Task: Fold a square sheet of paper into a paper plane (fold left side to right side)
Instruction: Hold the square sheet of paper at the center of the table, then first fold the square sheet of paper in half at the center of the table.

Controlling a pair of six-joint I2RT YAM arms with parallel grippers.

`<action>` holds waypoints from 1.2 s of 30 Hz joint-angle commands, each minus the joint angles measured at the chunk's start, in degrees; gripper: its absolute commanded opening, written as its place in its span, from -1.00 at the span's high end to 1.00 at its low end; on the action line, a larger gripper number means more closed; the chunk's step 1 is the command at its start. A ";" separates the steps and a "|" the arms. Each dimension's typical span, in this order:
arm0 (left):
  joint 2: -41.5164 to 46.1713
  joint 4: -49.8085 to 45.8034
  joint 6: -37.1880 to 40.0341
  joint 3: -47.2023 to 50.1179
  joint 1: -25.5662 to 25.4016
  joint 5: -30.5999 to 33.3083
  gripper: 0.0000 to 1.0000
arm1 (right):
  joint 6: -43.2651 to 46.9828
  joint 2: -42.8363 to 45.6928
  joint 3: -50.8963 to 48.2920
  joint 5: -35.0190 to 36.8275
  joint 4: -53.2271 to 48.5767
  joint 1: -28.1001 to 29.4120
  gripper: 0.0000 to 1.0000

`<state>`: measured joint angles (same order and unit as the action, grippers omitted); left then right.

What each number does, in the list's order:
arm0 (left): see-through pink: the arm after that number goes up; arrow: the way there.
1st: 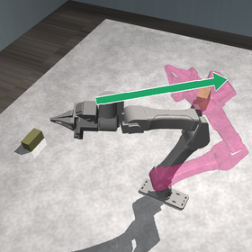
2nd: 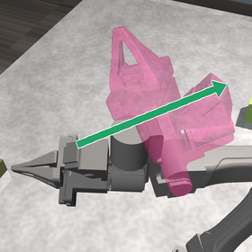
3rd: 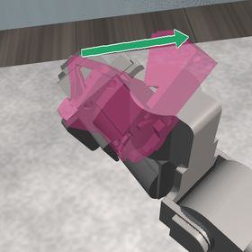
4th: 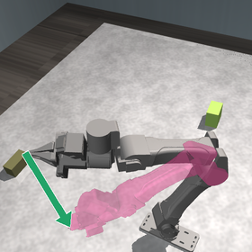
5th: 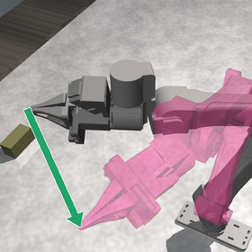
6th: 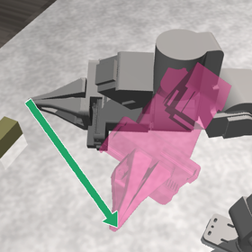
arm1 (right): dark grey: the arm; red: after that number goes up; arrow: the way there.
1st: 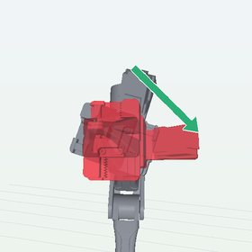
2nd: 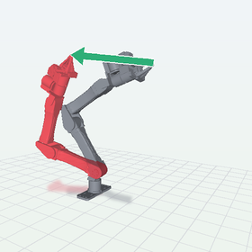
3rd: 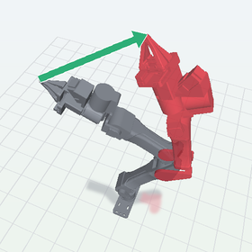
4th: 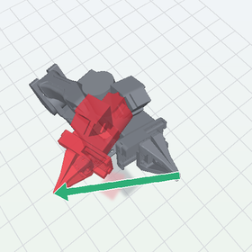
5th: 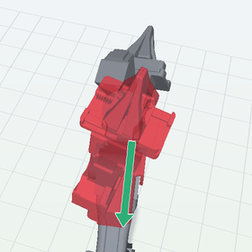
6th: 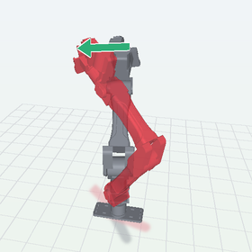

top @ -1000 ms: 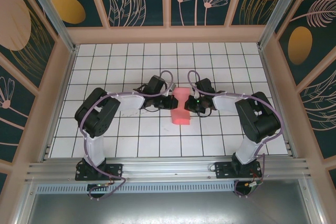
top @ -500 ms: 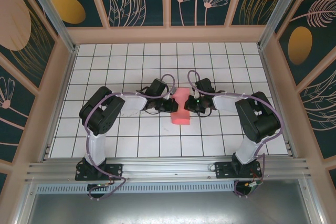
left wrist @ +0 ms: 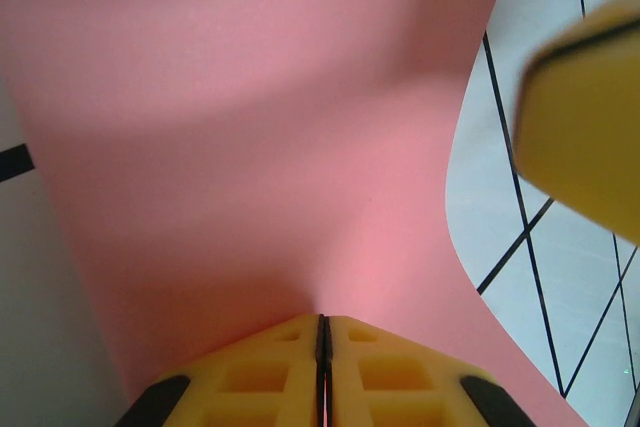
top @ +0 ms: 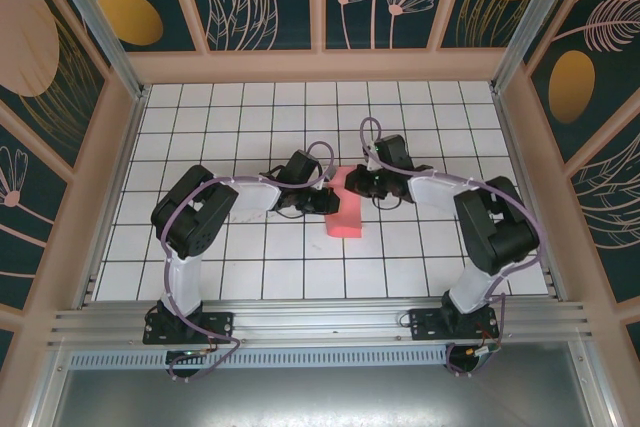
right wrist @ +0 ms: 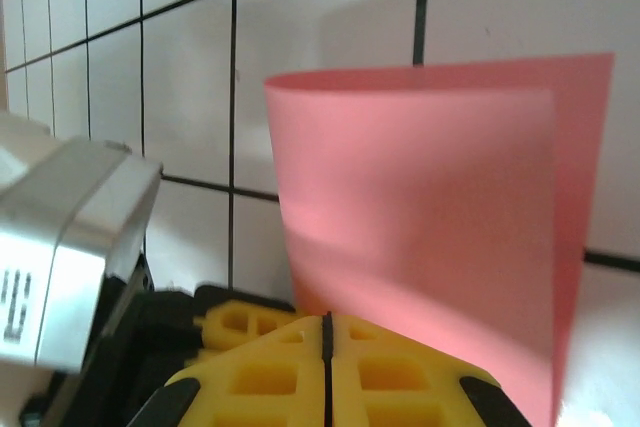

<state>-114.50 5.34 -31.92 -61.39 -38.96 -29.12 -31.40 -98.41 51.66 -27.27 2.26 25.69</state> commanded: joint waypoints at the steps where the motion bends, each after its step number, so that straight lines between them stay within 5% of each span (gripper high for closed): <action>1: -2.00 -3.50 0.41 1.09 -0.53 2.91 0.74 | 0.86 -4.20 3.09 -1.74 2.34 -0.11 0.85; 36: 9.44 -7.01 7.57 12.62 -5.38 -3.67 0.74 | 1.25 -13.71 7.05 5.80 -8.11 -0.64 0.87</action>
<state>-106.43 4.69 -25.56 -51.22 -42.92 -28.95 -31.38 -109.34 58.59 -25.78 -2.02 25.61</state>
